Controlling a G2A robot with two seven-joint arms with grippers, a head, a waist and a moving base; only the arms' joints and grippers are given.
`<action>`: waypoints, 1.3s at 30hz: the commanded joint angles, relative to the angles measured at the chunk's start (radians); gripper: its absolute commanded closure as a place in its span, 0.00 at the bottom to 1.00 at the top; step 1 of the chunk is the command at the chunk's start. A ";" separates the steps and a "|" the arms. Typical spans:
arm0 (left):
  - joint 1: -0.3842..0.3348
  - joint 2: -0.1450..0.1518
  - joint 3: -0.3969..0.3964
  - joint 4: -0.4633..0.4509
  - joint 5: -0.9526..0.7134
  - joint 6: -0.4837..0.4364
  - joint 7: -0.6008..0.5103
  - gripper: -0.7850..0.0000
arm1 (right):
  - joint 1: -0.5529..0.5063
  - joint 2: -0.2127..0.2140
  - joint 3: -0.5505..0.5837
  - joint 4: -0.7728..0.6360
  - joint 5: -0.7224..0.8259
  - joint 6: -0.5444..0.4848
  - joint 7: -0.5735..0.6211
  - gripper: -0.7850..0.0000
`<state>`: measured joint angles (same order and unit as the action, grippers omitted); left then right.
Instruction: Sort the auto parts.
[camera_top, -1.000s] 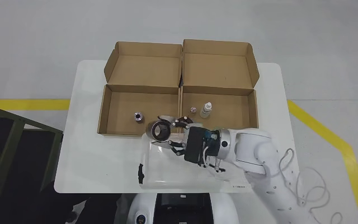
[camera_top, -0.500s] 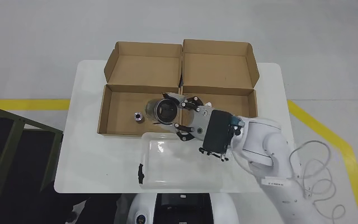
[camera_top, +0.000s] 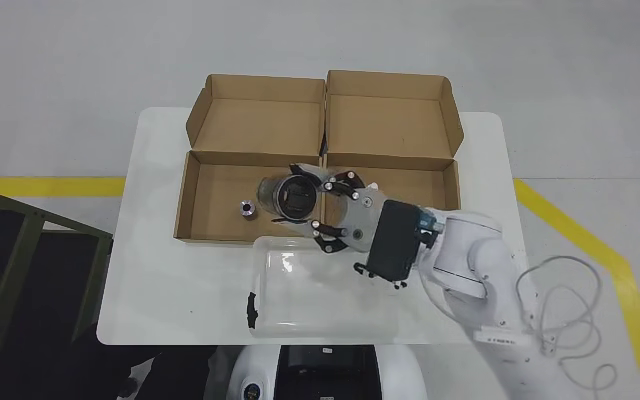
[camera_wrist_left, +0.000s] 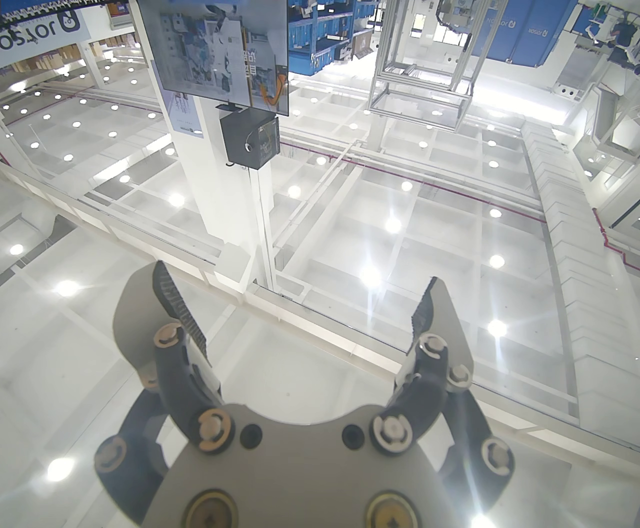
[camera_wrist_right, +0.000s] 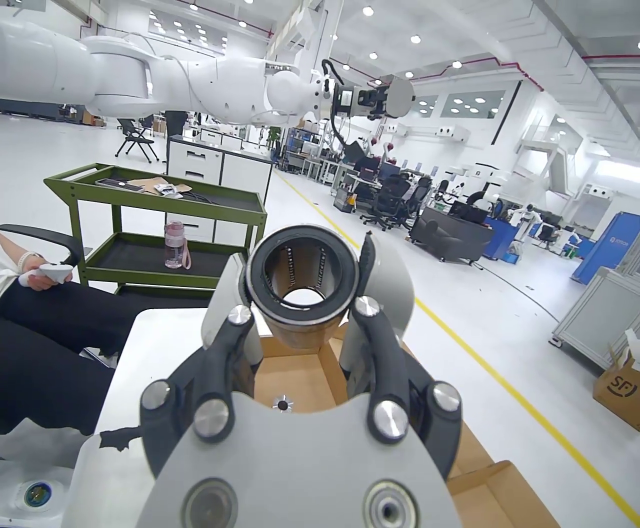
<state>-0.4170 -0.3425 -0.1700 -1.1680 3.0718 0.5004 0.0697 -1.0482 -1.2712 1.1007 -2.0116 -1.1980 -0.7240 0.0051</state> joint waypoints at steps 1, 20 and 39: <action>0.000 0.000 0.000 0.000 0.000 0.000 0.000 0.00 | 0.004 0.000 -0.008 0.010 -0.003 -0.002 0.004 1.00; 0.000 0.000 0.000 0.000 0.000 0.000 0.000 0.00 | 0.110 -0.017 -0.127 0.247 0.052 -0.010 0.170 1.00; 0.000 0.000 0.000 0.000 0.000 0.000 0.000 0.00 | 0.358 -0.089 -0.314 0.613 0.086 0.060 0.310 1.00</action>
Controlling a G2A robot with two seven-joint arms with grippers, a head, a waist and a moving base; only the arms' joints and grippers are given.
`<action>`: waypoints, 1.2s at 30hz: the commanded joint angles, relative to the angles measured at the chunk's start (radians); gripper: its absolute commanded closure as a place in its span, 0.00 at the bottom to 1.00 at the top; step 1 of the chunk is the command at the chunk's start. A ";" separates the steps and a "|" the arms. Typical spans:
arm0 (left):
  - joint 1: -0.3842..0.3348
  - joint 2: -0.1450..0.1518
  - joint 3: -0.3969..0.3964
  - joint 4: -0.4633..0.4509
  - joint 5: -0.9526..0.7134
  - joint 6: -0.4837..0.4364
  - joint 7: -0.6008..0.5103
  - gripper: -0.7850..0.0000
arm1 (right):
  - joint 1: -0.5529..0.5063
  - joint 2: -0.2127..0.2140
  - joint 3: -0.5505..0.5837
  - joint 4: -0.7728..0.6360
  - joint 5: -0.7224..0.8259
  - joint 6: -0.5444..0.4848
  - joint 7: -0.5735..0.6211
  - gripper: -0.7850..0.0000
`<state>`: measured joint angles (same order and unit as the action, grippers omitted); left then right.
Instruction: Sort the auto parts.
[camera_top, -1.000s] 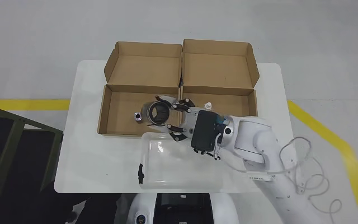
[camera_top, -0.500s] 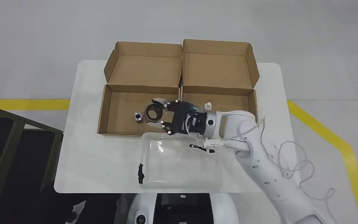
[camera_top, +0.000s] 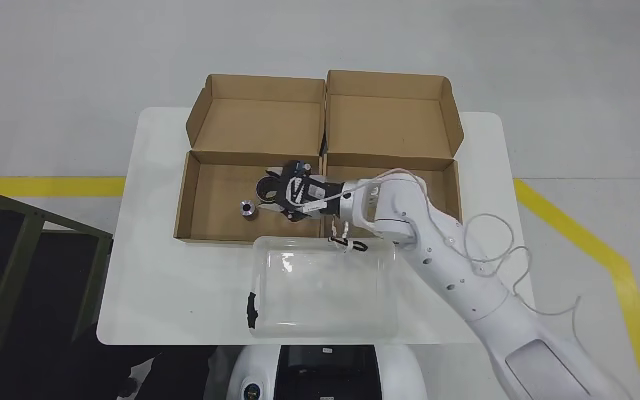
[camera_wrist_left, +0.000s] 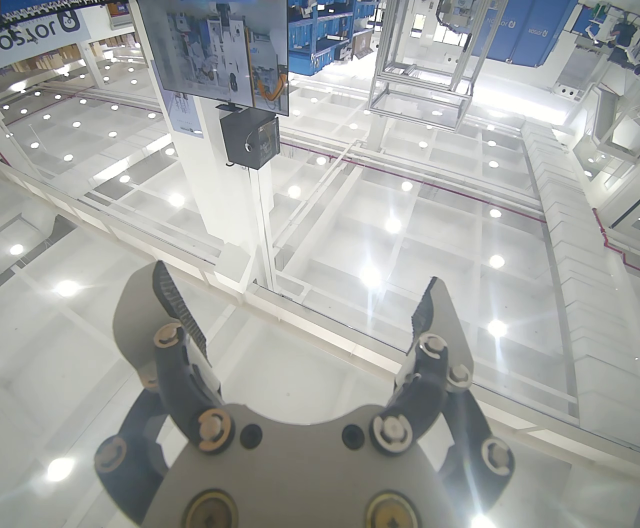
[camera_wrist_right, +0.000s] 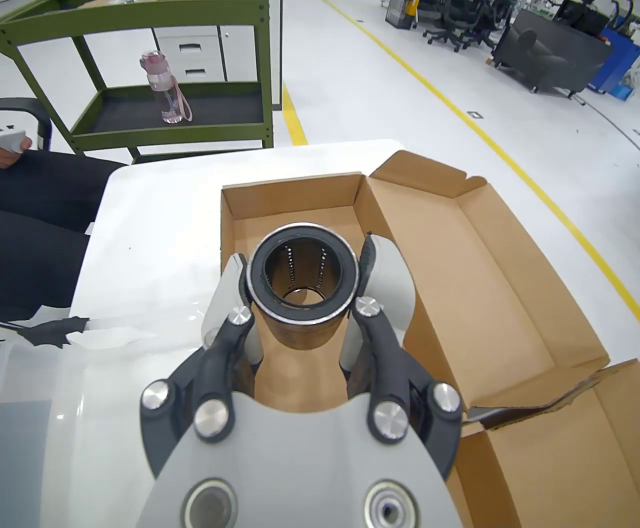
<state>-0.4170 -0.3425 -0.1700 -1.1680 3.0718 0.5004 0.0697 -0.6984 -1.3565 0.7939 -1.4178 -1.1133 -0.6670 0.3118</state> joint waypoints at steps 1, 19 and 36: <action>0.000 0.000 0.000 0.000 0.000 0.000 0.000 0.00 | 0.017 -0.008 -0.017 0.037 0.003 0.009 0.007 1.00; 0.000 0.000 0.000 0.000 0.000 0.000 0.000 0.00 | 0.113 -0.082 -0.122 0.297 0.051 0.060 0.025 1.00; 0.000 0.000 0.000 0.000 0.000 0.000 0.000 0.00 | 0.163 -0.141 -0.182 0.432 0.063 0.055 0.057 0.88</action>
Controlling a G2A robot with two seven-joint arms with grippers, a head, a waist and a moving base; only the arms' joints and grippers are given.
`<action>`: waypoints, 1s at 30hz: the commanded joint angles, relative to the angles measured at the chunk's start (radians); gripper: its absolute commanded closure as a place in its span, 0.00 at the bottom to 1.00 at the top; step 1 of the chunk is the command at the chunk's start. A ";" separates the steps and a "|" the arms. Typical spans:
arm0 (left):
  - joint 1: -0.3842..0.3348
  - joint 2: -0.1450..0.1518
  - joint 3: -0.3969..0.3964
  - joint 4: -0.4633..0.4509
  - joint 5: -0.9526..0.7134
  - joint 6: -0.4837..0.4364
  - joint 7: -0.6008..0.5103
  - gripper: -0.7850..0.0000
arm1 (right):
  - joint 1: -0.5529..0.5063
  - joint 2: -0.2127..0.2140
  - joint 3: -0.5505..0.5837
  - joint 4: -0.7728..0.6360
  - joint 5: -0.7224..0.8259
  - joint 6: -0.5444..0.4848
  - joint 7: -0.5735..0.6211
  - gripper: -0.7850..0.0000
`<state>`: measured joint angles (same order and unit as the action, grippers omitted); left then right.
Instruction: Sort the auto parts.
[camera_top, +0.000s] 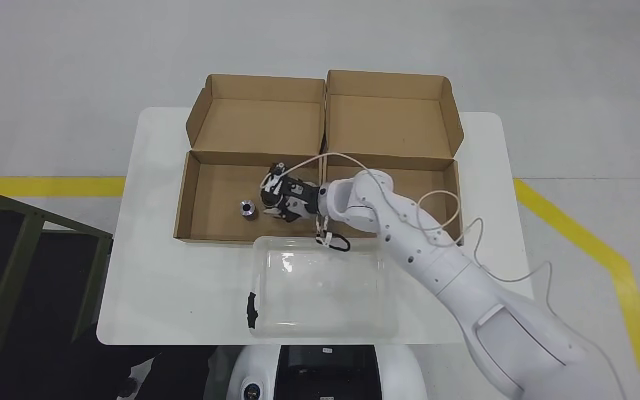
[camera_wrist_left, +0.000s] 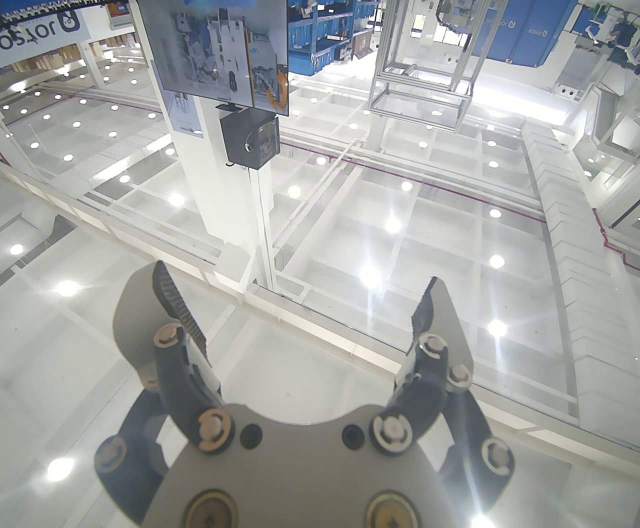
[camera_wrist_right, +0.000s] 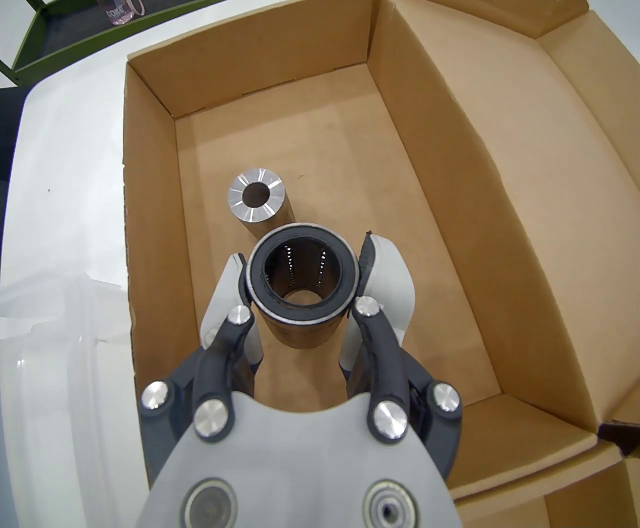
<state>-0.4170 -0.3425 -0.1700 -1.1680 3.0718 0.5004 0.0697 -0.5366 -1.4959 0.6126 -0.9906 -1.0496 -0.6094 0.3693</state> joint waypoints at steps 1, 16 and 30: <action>0.000 0.000 0.000 0.000 0.000 0.000 0.000 0.00 | 0.002 -0.003 -0.001 0.010 0.000 -0.004 -0.001 0.84; 0.000 0.000 0.000 0.000 0.000 0.000 0.000 0.00 | -0.015 -0.008 0.022 -0.015 -0.024 -0.026 -0.007 0.00; 0.000 0.000 0.000 0.000 0.000 0.000 0.000 0.00 | -0.113 0.046 0.145 -0.359 -0.061 -0.048 0.063 0.00</action>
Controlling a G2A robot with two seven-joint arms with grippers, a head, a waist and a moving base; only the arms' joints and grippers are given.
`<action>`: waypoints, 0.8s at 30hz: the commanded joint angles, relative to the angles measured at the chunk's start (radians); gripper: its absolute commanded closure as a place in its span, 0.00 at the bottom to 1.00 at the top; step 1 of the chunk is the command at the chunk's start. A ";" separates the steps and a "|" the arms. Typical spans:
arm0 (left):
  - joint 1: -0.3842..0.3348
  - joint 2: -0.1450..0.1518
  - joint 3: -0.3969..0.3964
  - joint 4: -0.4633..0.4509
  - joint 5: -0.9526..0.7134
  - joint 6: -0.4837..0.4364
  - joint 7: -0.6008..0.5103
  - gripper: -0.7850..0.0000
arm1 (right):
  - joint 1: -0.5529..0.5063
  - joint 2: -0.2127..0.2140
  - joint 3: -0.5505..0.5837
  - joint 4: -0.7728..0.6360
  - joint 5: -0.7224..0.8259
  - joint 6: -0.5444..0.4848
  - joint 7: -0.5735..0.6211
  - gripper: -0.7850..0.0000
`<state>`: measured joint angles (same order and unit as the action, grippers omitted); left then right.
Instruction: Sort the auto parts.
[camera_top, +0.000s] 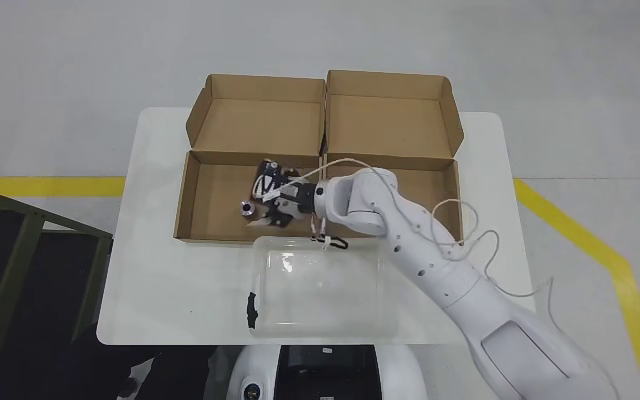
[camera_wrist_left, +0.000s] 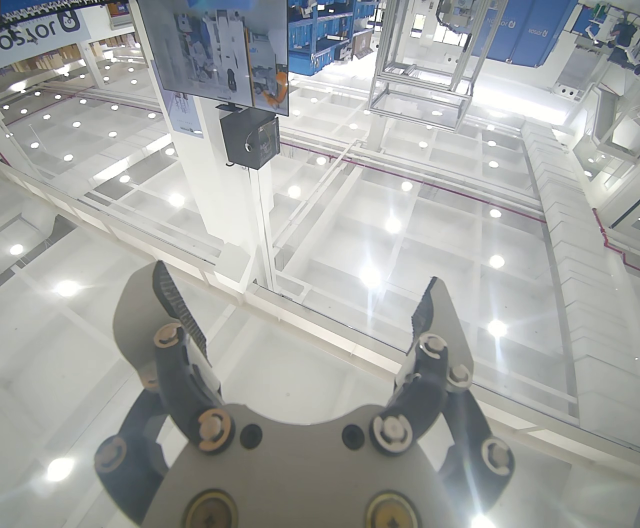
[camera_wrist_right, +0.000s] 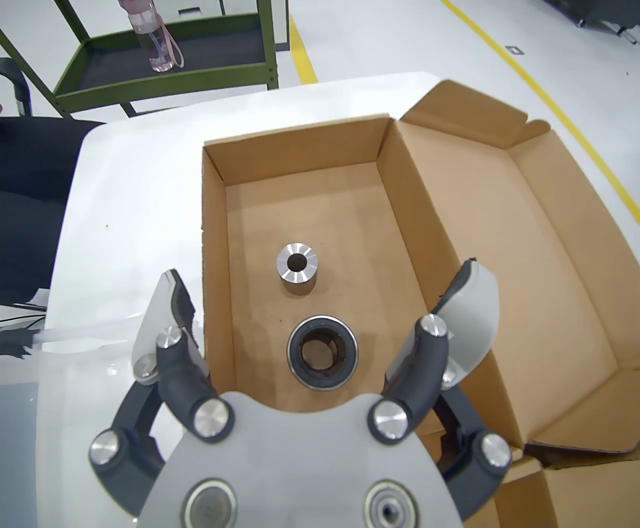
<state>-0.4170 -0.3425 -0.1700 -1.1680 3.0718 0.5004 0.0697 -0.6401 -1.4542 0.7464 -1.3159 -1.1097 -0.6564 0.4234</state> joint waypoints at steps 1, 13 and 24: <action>0.000 0.000 0.000 0.000 0.000 0.000 0.000 0.00 | -0.021 0.010 0.024 -0.067 -0.005 -0.003 0.019 0.00; 0.000 0.000 0.000 0.000 0.000 0.000 0.000 0.00 | -0.240 0.086 0.250 -0.408 -0.023 -0.036 0.087 0.00; 0.000 0.000 0.000 0.000 0.000 0.000 0.000 0.00 | -0.527 0.157 0.571 -0.609 -0.032 -0.112 -0.004 0.00</action>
<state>-0.4170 -0.3425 -0.1700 -1.1680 3.0718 0.5004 0.0697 -1.1374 -1.3019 1.2858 -1.9070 -1.1387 -0.7701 0.4295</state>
